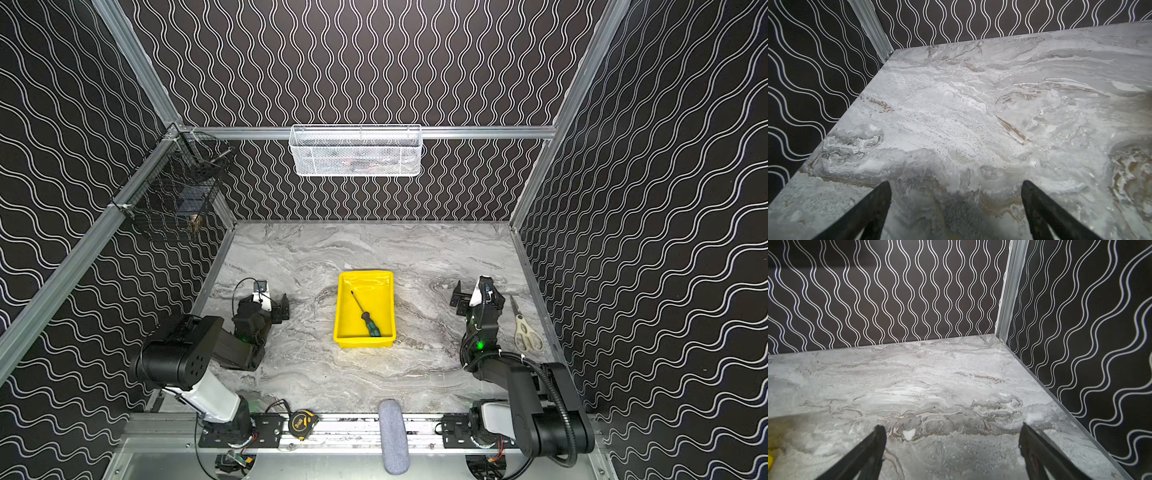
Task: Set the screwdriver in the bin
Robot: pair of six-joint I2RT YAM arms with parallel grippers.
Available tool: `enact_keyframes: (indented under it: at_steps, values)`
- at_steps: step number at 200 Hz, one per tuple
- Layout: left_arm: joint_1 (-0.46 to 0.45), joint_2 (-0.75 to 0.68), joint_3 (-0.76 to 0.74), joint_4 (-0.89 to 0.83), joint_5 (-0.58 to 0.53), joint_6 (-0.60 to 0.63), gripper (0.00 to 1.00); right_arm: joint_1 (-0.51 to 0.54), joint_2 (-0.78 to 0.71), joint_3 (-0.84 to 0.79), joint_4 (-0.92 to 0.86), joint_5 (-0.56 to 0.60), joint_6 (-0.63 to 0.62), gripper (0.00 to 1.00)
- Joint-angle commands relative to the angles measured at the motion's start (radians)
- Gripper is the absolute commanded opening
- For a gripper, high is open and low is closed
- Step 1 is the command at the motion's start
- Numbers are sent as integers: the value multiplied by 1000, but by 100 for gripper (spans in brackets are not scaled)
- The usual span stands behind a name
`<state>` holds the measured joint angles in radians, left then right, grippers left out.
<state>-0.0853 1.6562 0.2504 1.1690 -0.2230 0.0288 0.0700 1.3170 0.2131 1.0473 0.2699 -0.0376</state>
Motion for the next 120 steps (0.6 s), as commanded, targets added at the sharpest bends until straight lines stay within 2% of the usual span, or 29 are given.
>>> enact_keyframes:
  at_steps: [1, 31, 55, 84, 104, 120]
  values:
    - [4, 6, 34, 27, 53, 23, 99, -6, 49, -4, 92, -77, -33, 99]
    - [5, 2, 100, -104, 119, 58, 99, -6, 122, -33, 206, -104, -51, 99]
    - [5, 5, 113, -122, 115, 54, 99, -6, 154, -54, 278, -98, -49, 99]
    - [6, 3, 120, -142, 105, 40, 99, -26, 168, -46, 265, -117, -24, 99]
    - [7, 4, 121, -141, 106, 39, 99, -45, 250, -27, 329, -137, -23, 100]
    - [7, 4, 120, -140, 106, 39, 99, -70, 204, 34, 114, -153, 22, 100]
